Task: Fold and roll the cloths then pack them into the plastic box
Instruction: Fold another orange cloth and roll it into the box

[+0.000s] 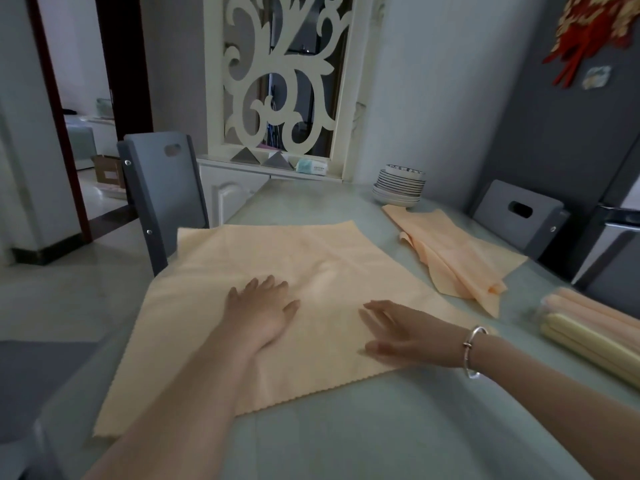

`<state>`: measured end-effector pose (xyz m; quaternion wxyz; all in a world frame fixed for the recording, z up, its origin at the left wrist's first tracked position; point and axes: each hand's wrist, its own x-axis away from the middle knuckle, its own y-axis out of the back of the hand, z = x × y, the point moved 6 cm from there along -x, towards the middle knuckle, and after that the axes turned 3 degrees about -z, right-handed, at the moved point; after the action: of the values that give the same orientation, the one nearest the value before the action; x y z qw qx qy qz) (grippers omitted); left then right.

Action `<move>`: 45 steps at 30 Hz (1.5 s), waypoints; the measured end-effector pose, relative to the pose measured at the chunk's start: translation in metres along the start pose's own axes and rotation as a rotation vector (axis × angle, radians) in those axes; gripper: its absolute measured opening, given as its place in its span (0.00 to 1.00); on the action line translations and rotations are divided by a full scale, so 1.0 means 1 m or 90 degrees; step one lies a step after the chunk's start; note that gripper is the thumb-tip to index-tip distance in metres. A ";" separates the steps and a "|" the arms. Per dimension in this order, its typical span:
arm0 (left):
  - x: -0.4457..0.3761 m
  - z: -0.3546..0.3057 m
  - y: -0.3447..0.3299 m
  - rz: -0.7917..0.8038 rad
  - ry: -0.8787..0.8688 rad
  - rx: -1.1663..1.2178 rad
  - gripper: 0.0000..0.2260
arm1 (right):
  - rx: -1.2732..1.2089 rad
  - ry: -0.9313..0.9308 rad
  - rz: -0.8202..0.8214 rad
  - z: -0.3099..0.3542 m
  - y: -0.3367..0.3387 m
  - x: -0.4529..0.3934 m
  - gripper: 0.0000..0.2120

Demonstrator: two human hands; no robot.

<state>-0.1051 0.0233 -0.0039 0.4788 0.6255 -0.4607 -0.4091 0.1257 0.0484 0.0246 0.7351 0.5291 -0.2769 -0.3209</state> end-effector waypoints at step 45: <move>0.064 0.033 0.065 0.113 0.008 0.036 0.09 | 0.118 -0.238 0.078 -0.051 0.057 0.076 0.08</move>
<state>-0.1328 -0.0531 0.0487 0.4981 0.5979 -0.5227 -0.3483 0.2226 0.0340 0.0702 0.6375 0.5075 -0.4684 -0.3415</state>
